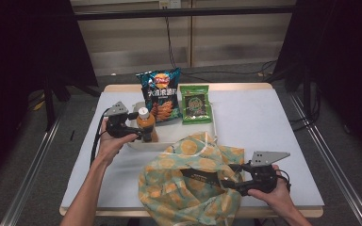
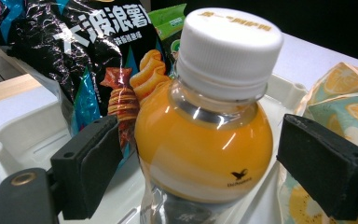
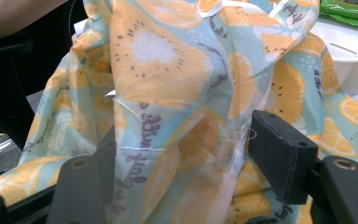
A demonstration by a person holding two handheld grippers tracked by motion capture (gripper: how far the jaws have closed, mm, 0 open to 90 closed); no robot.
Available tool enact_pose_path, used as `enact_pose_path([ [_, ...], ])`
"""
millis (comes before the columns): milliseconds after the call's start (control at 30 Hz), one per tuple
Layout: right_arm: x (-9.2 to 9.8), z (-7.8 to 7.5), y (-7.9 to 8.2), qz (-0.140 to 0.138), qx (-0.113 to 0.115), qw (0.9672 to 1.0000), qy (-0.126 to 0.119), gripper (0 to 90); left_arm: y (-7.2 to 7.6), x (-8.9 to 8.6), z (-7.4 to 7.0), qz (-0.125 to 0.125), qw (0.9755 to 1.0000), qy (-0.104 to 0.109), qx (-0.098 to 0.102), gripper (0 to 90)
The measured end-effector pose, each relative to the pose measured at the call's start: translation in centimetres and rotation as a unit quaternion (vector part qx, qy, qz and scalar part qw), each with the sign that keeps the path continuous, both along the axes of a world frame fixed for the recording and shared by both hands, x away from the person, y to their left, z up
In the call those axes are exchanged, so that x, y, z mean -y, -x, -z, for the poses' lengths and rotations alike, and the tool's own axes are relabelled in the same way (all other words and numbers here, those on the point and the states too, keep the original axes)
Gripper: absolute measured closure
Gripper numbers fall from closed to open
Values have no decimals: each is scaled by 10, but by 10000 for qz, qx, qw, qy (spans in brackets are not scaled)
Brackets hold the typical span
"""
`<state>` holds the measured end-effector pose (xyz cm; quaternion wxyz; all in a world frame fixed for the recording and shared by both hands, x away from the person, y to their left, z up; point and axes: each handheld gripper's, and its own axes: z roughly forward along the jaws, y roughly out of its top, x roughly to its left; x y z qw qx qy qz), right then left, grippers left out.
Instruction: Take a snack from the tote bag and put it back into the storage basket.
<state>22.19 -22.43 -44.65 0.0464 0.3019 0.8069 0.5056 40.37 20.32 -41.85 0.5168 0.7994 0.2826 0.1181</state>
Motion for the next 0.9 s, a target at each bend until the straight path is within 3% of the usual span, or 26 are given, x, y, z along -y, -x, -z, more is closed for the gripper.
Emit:
enact_pose_path([
  [67,0,0,0,-3,-6,10000,12,355,-1,2,2,1,10000,-34,-43,143],
  [133,-1,0,-1,5,-9,10000,21,355,-4,2,4,137,9997,128,-177,140],
  [167,-1,0,0,1,-14,10000,22,355,-4,3,5,68,9998,127,-158,141],
  [233,0,0,0,-2,-12,10000,25,356,-4,7,7,45,9999,-14,-125,152],
  [400,0,0,0,8,-9,10000,11,355,-5,10,6,153,9998,-109,-74,210],
  [500,1,0,0,8,-15,10000,27,357,-3,10,4,37,9998,-202,-56,295],
  [733,0,0,0,11,-8,10000,25,357,0,15,1,-132,9992,-364,-21,303],
  [900,1,0,0,16,-8,10000,29,357,1,16,0,-442,9983,-378,-98,303],
])
